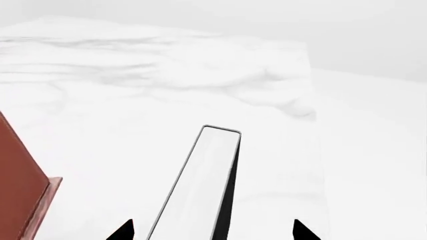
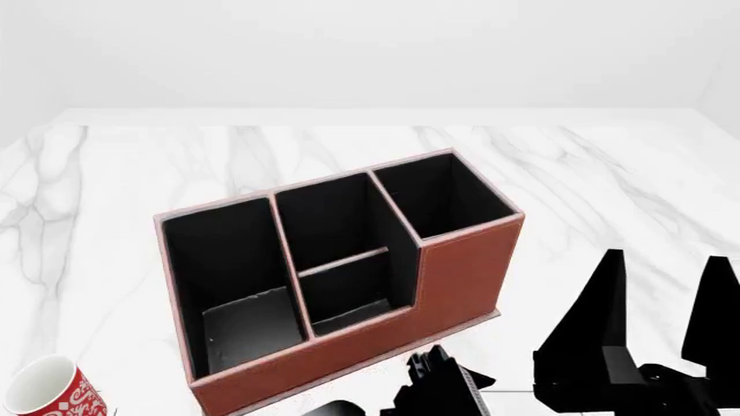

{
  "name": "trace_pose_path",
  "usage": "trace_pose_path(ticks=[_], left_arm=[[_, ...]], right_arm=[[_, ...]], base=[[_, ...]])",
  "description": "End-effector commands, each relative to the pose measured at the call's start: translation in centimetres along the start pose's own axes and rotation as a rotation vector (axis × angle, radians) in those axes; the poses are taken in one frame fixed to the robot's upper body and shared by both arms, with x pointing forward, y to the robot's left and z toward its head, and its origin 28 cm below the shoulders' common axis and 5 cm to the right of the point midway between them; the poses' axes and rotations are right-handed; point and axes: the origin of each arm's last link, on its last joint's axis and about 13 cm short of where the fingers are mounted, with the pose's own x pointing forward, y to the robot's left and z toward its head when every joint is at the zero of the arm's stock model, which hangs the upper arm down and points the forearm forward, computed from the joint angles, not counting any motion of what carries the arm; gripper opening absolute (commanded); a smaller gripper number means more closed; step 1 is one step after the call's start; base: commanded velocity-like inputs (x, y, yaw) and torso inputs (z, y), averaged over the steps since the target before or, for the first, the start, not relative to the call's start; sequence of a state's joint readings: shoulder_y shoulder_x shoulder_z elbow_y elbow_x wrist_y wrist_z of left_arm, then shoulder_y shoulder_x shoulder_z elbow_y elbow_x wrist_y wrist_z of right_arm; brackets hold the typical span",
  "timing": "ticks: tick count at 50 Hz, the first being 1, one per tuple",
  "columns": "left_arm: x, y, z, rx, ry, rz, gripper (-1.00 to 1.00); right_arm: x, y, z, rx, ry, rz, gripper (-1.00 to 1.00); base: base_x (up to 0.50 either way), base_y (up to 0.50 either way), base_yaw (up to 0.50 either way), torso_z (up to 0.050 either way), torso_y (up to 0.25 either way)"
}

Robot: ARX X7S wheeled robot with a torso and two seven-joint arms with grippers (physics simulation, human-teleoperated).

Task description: Pick up the book and place it in the back compartment of the caddy.

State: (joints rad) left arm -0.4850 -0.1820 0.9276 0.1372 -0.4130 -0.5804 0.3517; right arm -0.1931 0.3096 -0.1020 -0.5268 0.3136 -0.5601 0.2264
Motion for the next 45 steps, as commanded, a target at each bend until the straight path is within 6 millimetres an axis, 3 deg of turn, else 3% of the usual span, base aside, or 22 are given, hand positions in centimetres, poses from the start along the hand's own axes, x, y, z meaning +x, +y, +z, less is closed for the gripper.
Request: trace_pose_path(ticks=[1,34,35,45], left_arm=[[0.3,0.1,0.0,0.001,-0.016,-0.008,1.0],[0.1,1.1,-1.3,-0.001,0.001,0.046,1.0],[0.2,1.2,-1.2,-0.002,-0.005,0.059,-1.0],[0.3,1.4,-1.3,0.009,-0.013,0.083,-1.0]], right_arm=[[0.1,-0.1,0.0,-0.023,-0.01,0.003,1.0],[-0.1,-0.1,-0.5,-0.014,0.008,0.006,1.0],[-0.1,-0.1,-0.5,-0.014,0.008,0.007,1.0],[-0.1,-0.1,-0.5,-0.014,0.01,0.006,1.0]], base=[[0.0,0.0,0.0,0.0,0.0],[0.0,0.0,0.0,0.0,0.0],[0.0,0.0,0.0,0.0,0.0],[0.0,0.0,0.0,0.0,0.0]])
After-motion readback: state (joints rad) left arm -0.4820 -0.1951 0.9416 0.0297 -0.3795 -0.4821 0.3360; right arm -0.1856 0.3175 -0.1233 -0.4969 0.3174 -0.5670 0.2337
